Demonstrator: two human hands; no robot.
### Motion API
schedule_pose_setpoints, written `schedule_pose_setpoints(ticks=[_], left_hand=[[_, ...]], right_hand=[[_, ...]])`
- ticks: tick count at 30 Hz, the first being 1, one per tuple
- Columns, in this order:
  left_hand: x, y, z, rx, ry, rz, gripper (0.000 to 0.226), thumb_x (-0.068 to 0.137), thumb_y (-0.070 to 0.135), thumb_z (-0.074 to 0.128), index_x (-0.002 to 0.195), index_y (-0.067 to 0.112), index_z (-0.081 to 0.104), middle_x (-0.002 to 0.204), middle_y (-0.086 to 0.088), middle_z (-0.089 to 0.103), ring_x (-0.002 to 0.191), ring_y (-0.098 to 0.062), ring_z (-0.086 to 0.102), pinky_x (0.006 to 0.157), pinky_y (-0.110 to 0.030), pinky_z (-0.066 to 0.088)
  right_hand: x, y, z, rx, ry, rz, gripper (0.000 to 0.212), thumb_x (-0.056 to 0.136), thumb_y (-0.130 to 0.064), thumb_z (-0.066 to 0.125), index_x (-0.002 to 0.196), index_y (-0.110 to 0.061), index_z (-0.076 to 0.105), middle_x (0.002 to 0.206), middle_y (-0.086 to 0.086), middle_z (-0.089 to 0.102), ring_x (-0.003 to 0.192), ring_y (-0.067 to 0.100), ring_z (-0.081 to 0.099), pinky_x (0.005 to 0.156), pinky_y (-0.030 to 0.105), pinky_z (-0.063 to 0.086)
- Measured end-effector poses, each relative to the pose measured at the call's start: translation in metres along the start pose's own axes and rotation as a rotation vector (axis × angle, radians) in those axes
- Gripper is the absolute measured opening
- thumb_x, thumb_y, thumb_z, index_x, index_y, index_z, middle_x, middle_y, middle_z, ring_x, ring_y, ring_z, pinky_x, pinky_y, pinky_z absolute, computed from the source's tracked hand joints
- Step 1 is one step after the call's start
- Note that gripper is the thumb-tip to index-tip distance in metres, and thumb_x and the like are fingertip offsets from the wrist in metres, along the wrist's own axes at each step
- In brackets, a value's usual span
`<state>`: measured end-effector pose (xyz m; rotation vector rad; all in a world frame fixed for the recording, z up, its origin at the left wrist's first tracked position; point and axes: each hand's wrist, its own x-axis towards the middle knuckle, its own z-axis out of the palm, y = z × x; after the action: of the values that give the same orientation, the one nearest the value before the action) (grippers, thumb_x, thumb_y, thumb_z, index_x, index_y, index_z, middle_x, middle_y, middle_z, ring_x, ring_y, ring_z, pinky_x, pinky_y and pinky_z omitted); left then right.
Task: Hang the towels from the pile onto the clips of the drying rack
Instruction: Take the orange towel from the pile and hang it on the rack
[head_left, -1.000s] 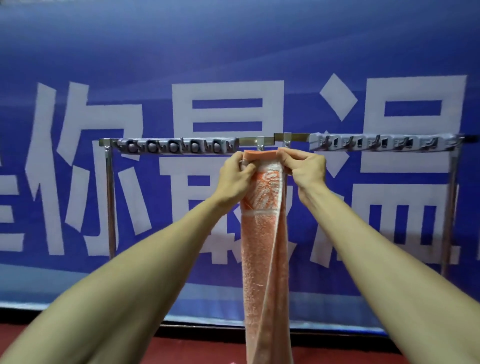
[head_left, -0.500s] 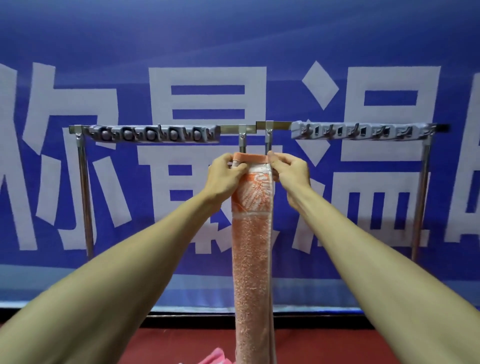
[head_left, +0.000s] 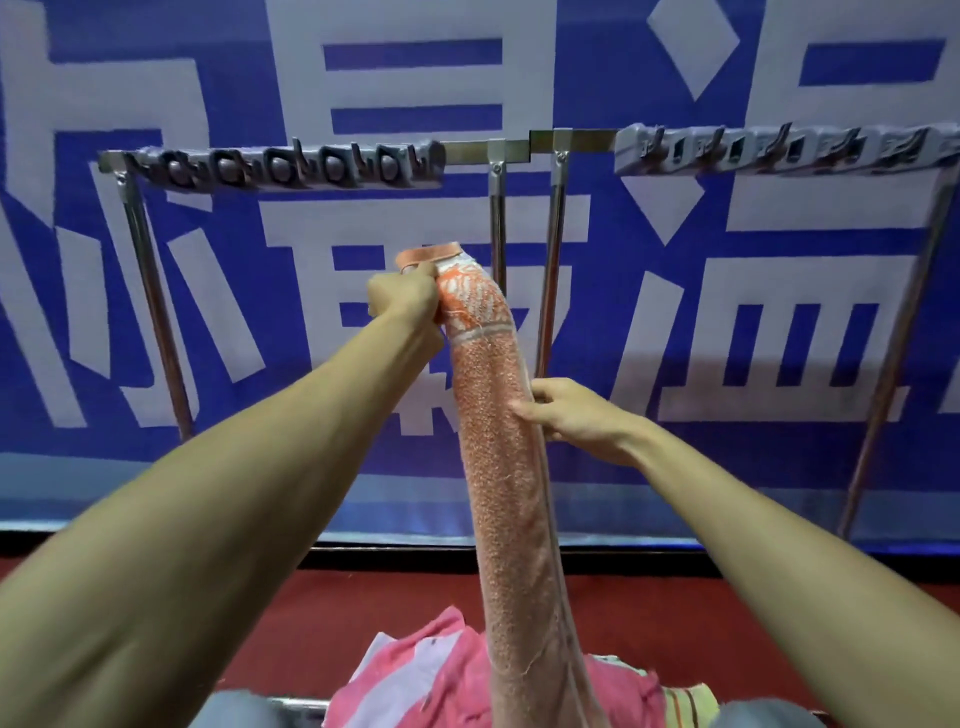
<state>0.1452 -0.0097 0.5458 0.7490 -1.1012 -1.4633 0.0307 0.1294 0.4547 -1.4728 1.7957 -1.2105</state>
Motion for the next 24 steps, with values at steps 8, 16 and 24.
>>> schedule_pose_setpoints(ticks=[8, 16, 24], left_hand=[[0.026, -0.051, -0.035, -0.245, 0.011, -0.238, 0.039, 0.073, 0.011, 0.077, 0.107, 0.003, 0.06, 0.09, -0.017, 0.072, 0.071, -0.029, 0.073, 0.061, -0.053, 0.058], [-0.007, -0.181, -0.084, -0.064, -0.356, -0.475, 0.047, 0.097, 0.053, 0.037, 0.07, 0.019, 0.054, 0.044, 0.008, 0.047, 0.042, -0.008, 0.044, 0.044, -0.016, 0.041], [-0.038, -0.27, -0.107, 0.362, -0.55, -0.312, 0.05, 0.079, 0.058, 0.065, 0.102, 0.014, 0.066, 0.094, -0.003, 0.072, 0.086, -0.022, 0.066, 0.075, -0.034, 0.048]], right_hand=[[0.015, 0.04, 0.017, 0.036, 0.13, 0.004, 0.015, 0.094, -0.01, 0.057, 0.095, -0.015, 0.071, 0.09, 0.005, 0.068, 0.084, 0.014, 0.061, 0.08, 0.034, 0.052], [0.037, 0.063, 0.038, 0.259, 0.414, 0.019, 0.01, 0.085, -0.011, 0.07, 0.094, -0.011, 0.074, 0.076, -0.005, 0.07, 0.068, 0.003, 0.063, 0.061, 0.021, 0.05], [0.054, 0.103, 0.046, 0.631, 0.583, 0.271, 0.021, 0.084, -0.001, 0.069, 0.104, 0.005, 0.067, 0.082, 0.011, 0.07, 0.066, 0.015, 0.068, 0.065, 0.029, 0.059]])
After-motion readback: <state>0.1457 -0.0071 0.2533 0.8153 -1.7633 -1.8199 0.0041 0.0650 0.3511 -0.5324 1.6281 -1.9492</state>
